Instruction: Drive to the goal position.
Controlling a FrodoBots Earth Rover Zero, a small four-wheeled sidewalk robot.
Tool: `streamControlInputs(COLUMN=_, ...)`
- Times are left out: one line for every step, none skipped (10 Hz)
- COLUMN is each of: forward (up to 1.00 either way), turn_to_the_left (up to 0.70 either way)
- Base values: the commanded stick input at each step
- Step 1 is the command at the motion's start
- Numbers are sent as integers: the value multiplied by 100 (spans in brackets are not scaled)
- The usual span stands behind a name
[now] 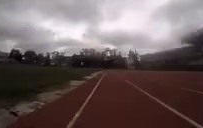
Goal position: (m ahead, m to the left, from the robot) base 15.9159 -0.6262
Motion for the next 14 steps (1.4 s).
streamControlInputs(forward=70, turn_to_the_left=0)
streamControlInputs(forward=70, turn_to_the_left=0)
streamControlInputs(forward=70, turn_to_the_left=0)
streamControlInputs(forward=70, turn_to_the_left=0)
streamControlInputs(forward=70, turn_to_the_left=0)
streamControlInputs(forward=70, turn_to_the_left=0)
streamControlInputs(forward=70, turn_to_the_left=0)
streamControlInputs(forward=70, turn_to_the_left=0)
streamControlInputs(forward=70, turn_to_the_left=0)
streamControlInputs(forward=70, turn_to_the_left=0)
streamControlInputs(forward=70, turn_to_the_left=0)
streamControlInputs(forward=70, turn_to_the_left=0)
streamControlInputs(forward=70, turn_to_the_left=0)
streamControlInputs(forward=70, turn_to_the_left=0)
